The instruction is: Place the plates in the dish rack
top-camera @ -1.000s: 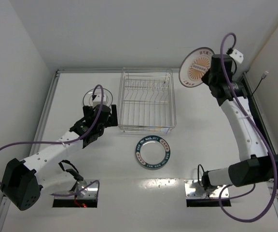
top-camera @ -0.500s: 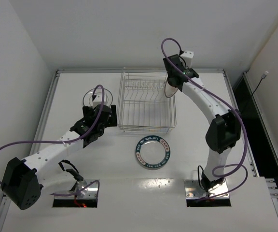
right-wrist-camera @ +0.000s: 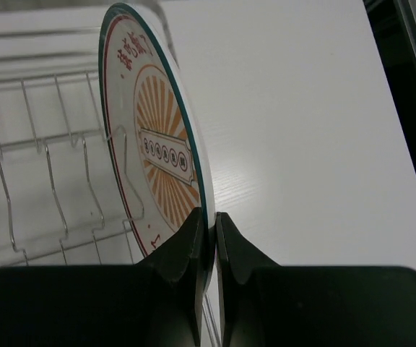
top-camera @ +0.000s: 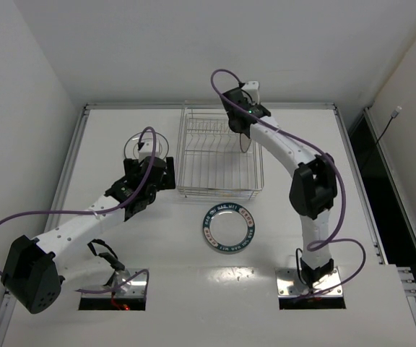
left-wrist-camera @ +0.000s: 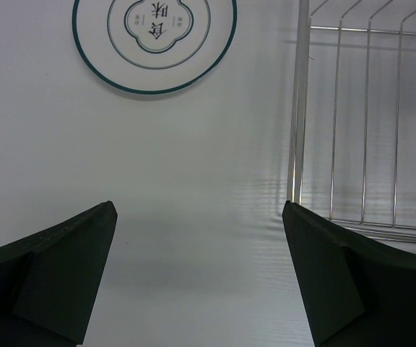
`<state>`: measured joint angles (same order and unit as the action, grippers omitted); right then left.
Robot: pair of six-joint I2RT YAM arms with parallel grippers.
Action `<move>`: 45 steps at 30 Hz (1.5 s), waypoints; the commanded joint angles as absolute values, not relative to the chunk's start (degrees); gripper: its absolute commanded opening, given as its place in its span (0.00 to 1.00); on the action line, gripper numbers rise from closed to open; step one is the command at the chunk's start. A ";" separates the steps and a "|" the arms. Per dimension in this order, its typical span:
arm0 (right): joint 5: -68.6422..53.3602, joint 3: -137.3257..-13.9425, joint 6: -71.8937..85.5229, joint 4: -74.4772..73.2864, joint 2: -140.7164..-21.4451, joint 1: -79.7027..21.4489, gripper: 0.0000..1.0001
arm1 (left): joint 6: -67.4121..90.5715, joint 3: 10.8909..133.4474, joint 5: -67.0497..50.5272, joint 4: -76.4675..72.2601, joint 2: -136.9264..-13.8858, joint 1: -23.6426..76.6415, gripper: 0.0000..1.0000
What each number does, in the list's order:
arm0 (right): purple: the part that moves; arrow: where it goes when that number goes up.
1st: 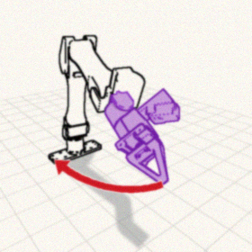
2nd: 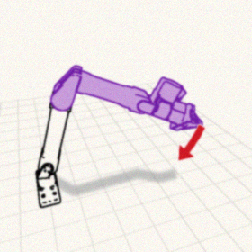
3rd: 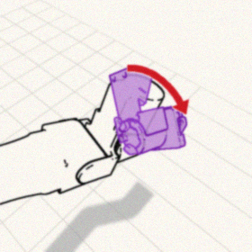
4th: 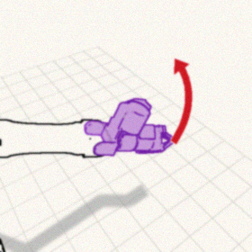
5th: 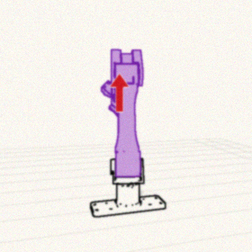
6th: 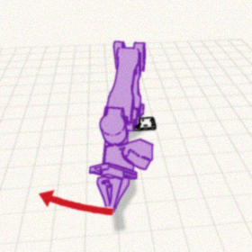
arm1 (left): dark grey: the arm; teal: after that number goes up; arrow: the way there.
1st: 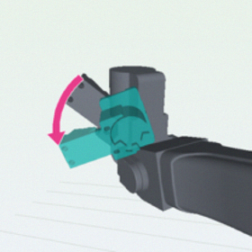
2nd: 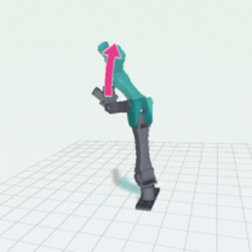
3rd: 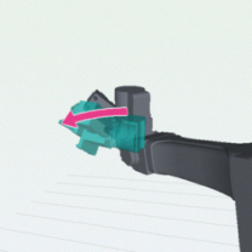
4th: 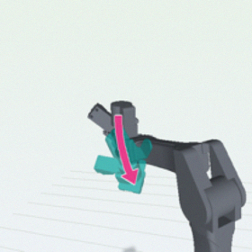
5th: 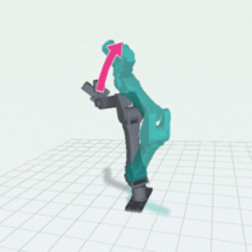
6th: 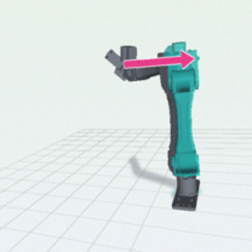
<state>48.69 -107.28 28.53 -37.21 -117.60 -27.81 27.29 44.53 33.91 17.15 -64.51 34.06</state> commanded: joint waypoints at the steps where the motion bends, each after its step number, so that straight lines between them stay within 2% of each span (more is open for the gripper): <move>1: 49.66 -110.30 25.40 -38.32 -119.00 -28.83 0.03 | 27.69 47.02 34.54 16.35 -64.25 33.66 1.00; 5: 44.31 -107.50 25.92 -37.71 -114.28 -28.83 0.08 | 27.69 47.02 34.54 16.35 -64.25 33.66 1.00; 8: 39.21 -104.77 27.85 -38.66 -109.71 -27.60 0.16 | 27.69 47.02 34.54 16.35 -64.25 33.66 1.00; 11: 37.45 -104.77 30.40 -43.92 -106.01 -26.20 0.46 | 27.69 47.02 34.54 16.35 -64.25 33.66 1.00; 12: 36.66 -104.77 31.19 -45.69 -102.78 -26.19 0.68 | 27.69 47.02 34.54 16.35 -64.25 33.66 1.00; 15: 30.19 -100.30 33.39 -49.48 -93.31 -24.18 0.83 | 27.69 47.02 34.54 16.35 -64.25 33.66 1.00; 17: 23.59 -89.78 33.93 -46.44 -86.61 -23.12 0.84 | 27.69 47.02 34.54 16.35 -63.63 33.66 1.00; 19: 10.07 -80.38 34.97 -42.47 -79.75 -20.14 0.84 | 27.69 47.02 34.01 16.35 -63.63 33.66 1.00; 20: 4.54 -70.59 37.50 -40.62 -74.15 -18.47 0.84 | 27.69 47.02 34.01 16.35 -63.63 33.66 1.00; 21: -8.39 -65.44 39.01 -37.04 -72.00 -14.02 0.84 | 27.69 47.02 34.01 16.35 -63.63 33.66 1.00; 22: -15.05 -55.04 40.59 -35.00 -70.33 -11.71 0.84 | 27.69 47.02 34.01 16.35 -63.63 33.66 1.00; 23: -25.82 -49.97 44.17 -32.81 -67.88 -9.78 0.82 | 27.69 47.02 34.01 16.35 -63.63 33.66 1.00; 24: -30.19 -40.61 46.04 -27.65 -66.72 -7.06 0.80 | 27.69 47.02 34.01 16.35 -63.63 33.66 1.00; 25: -36.41 -36.34 48.06 -24.47 -65.58 -6.16 0.80 | 27.69 47.02 34.01 16.35 -63.63 33.66 1.00; 26: -37.95 -29.69 51.73 -18.60 -63.30 -4.76 0.80 | 27.69 47.02 34.01 16.35 -63.11 33.66 1.00; 30: -38.93 -23.30 53.88 -13.12 -63.27 -4.22 0.80 | 27.69 47.02 34.01 16.35 -63.11 33.66 1.00; 35: -37.45 -28.91 50.27 -18.02 -72.66 -7.11 0.80 | 27.69 47.02 33.40 16.35 -63.11 33.66 1.00; 45: -29.53 -33.84 49.22 -22.24 -81.03 -11.86 0.79 | 27.16 47.02 35.24 16.35 -62.58 33.66 1.00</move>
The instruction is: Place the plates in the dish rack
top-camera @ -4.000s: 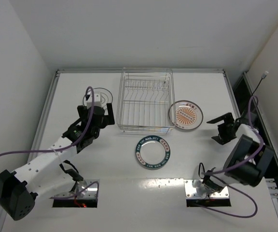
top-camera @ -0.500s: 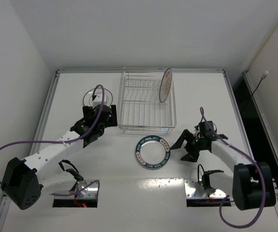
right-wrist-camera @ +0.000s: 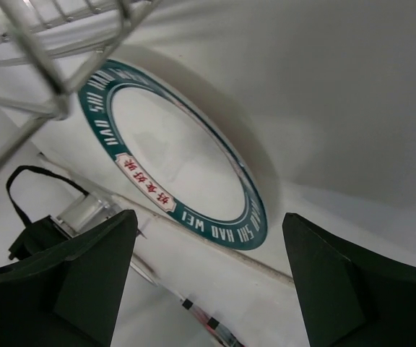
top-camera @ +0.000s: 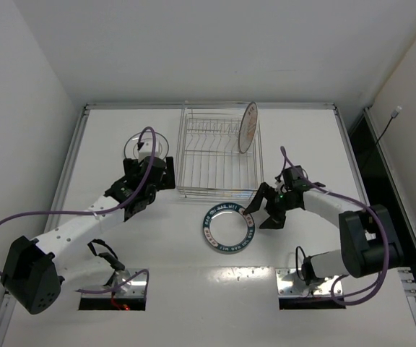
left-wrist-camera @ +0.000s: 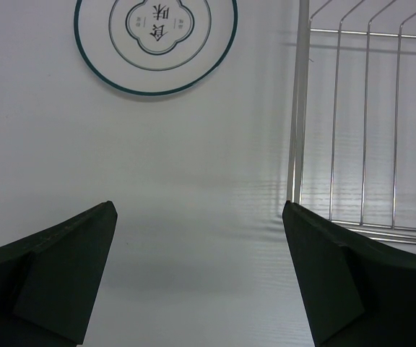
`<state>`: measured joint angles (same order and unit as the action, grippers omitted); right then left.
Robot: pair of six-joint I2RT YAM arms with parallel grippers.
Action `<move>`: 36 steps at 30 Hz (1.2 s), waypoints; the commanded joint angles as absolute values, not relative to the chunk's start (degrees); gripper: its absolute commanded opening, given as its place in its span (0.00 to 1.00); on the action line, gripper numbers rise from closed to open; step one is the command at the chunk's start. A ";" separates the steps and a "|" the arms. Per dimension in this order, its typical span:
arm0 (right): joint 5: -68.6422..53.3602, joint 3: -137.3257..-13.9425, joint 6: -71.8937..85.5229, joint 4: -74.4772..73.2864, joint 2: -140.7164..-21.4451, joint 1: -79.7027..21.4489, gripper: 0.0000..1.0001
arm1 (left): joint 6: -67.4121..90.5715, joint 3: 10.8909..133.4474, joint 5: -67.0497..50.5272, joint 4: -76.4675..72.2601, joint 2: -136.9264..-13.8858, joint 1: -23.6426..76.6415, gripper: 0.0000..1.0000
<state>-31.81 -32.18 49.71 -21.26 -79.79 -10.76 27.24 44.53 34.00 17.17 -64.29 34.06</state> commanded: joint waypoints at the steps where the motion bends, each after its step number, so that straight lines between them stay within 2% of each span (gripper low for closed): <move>1: -28.84 -33.84 49.22 -22.24 -81.73 -11.87 0.78 | 27.16 47.02 35.77 16.35 -62.58 33.66 1.00; 9: -22.42 -38.66 49.22 -26.45 -87.97 -19.41 0.75 | 27.16 47.02 36.82 16.35 -61.53 33.66 1.00; 13: -19.61 -42.70 49.83 -30.05 -93.24 -22.58 0.64 | 27.16 47.02 37.35 16.35 -60.91 33.66 1.00; 19: -15.04 -44.12 50.45 -33.22 -92.64 -24.43 0.62 | 27.16 47.02 37.35 16.35 -60.38 33.66 1.00; 26: -15.03 -43.07 50.98 -32.70 -89.91 -25.05 0.62 | 27.16 47.02 37.35 16.35 -59.85 33.66 1.00; 28: -15.03 -43.07 50.98 -32.70 -89.91 -25.57 0.57 | 27.16 47.02 37.35 16.35 -59.85 33.66 1.00; 31: -15.03 -44.46 50.45 -33.22 -92.54 -26.27 0.37 | 27.16 47.02 37.35 16.35 -59.33 33.66 1.00; 35: -14.33 -48.07 49.83 -36.12 -97.72 -28.73 0.24 | 27.16 47.02 38.50 16.87 -59.33 33.66 1.00; 36: -14.33 -49.47 49.31 -36.65 -98.60 -29.26 0.24 | 27.16 47.02 38.50 16.88 -59.33 33.66 1.00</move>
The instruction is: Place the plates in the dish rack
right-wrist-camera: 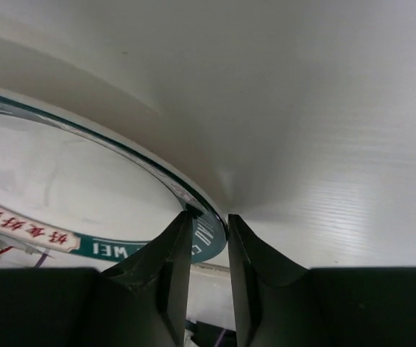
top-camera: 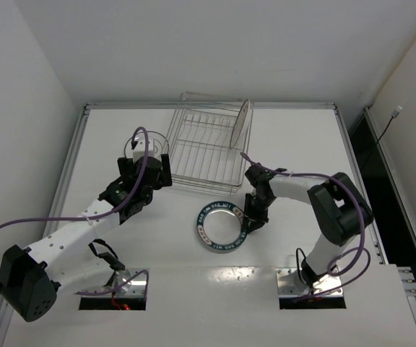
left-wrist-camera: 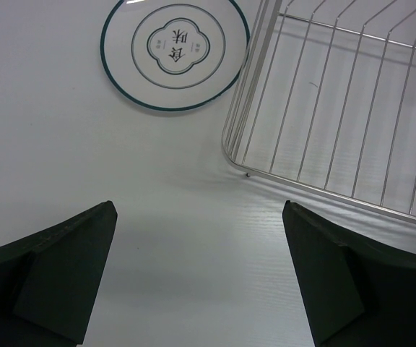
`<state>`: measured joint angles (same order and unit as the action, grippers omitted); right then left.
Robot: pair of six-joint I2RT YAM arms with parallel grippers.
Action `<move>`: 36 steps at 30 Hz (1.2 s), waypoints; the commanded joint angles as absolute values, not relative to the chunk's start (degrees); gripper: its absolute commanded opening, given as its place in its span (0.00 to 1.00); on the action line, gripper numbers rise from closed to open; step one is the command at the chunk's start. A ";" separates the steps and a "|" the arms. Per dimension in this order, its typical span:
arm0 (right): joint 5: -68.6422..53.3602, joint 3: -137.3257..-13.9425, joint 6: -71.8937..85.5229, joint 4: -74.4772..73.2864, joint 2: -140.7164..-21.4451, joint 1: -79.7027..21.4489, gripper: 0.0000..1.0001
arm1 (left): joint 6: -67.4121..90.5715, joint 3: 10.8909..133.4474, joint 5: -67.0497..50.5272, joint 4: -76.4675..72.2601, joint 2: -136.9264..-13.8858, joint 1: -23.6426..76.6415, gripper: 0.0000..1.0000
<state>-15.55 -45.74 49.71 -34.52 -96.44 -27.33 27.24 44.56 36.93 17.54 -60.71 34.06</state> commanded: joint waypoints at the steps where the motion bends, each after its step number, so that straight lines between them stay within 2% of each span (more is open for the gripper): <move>1: -13.63 -50.09 49.31 -37.17 -100.01 -29.27 0.21 | 27.16 47.02 38.50 16.88 -59.33 33.66 1.00; 2: -13.01 -50.62 49.31 -37.96 -100.63 -30.05 0.19 | 27.16 47.02 38.50 16.88 -59.33 33.66 1.00; 5: -12.48 -51.42 49.31 -38.67 -101.34 -30.67 0.01 | 27.69 47.02 39.11 17.40 -59.33 33.66 1.00; 6: -12.48 -51.42 49.31 -38.67 -100.73 -30.67 0.00 | 27.69 47.02 39.11 17.40 -59.33 33.66 1.00; 12: -11.43 -50.19 47.47 -41.40 -95.02 -30.67 0.00 | 27.69 47.02 39.11 17.40 -59.33 33.66 1.00; 20: -10.11 -46.41 48.60 -46.57 -76.32 -30.67 0.00 | 28.73 47.55 40.17 18.46 -60.47 33.66 1.00; 29: -8.36 -42.28 51.06 -45.70 -62.60 -30.67 0.00 | 28.74 47.55 40.69 18.46 -61.00 33.66 1.00; 36: -1.24 -52.53 49.48 -55.53 -58.19 -31.20 0.00 | 29.26 48.07 40.69 18.98 -62.05 33.66 1.00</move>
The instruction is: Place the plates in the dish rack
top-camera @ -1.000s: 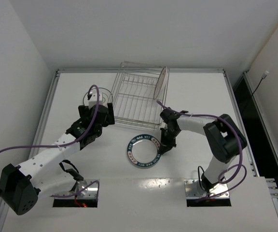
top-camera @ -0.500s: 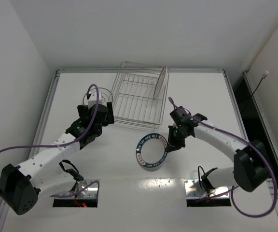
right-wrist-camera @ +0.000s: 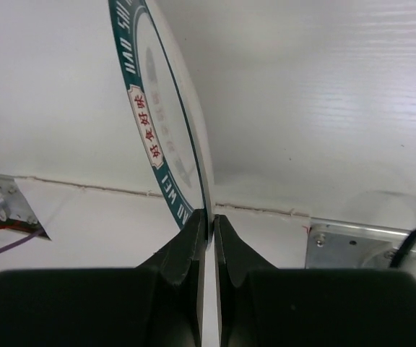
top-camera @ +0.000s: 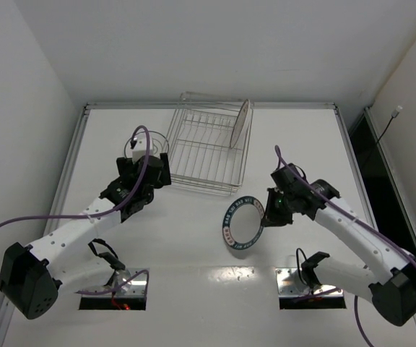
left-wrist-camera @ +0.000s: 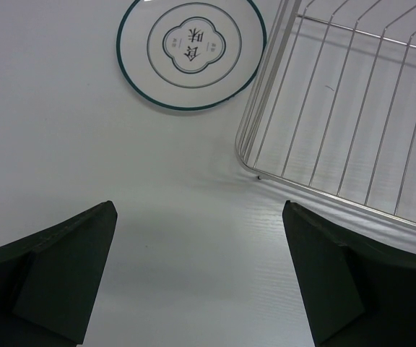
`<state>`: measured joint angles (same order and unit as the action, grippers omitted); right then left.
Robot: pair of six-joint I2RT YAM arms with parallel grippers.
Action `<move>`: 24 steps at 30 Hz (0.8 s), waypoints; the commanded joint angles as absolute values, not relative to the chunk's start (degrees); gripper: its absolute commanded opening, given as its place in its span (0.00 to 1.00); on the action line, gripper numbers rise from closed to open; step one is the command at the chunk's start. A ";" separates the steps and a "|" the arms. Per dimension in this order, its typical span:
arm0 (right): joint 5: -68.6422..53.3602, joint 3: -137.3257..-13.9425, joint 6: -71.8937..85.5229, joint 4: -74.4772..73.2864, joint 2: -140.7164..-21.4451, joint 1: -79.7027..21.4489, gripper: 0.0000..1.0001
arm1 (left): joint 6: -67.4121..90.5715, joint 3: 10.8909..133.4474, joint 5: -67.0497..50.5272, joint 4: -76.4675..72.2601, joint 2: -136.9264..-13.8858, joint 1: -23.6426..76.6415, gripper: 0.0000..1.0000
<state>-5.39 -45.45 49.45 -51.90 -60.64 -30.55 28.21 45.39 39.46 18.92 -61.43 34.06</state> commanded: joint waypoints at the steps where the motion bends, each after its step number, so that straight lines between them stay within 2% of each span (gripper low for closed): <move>1: 0.51 -53.86 48.96 -56.76 -57.57 -31.20 0.00 | 29.27 48.08 40.69 18.98 -62.05 33.66 1.00; 10: 9.57 -72.14 49.57 -66.26 -57.48 -31.20 0.00 | 30.41 49.21 42.98 21.18 -63.37 33.66 1.00; 16: 18.19 -85.15 48.96 -62.76 -65.20 -31.20 0.00 | 30.94 49.83 43.51 22.41 -66.00 33.66 1.00; 19: 18.81 -94.36 48.34 -58.72 -71.18 -31.20 0.00 | 30.94 50.36 39.39 22.41 -67.06 31.74 1.00; 24: 18.81 -101.50 46.24 -56.87 -75.67 -31.20 0.00 | 29.71 48.35 20.80 17.23 -65.04 21.38 1.00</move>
<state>16.69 -96.97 48.03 -61.12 -75.42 -30.92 30.02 47.83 32.45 21.08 -66.78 26.65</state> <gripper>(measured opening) 0.029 0.996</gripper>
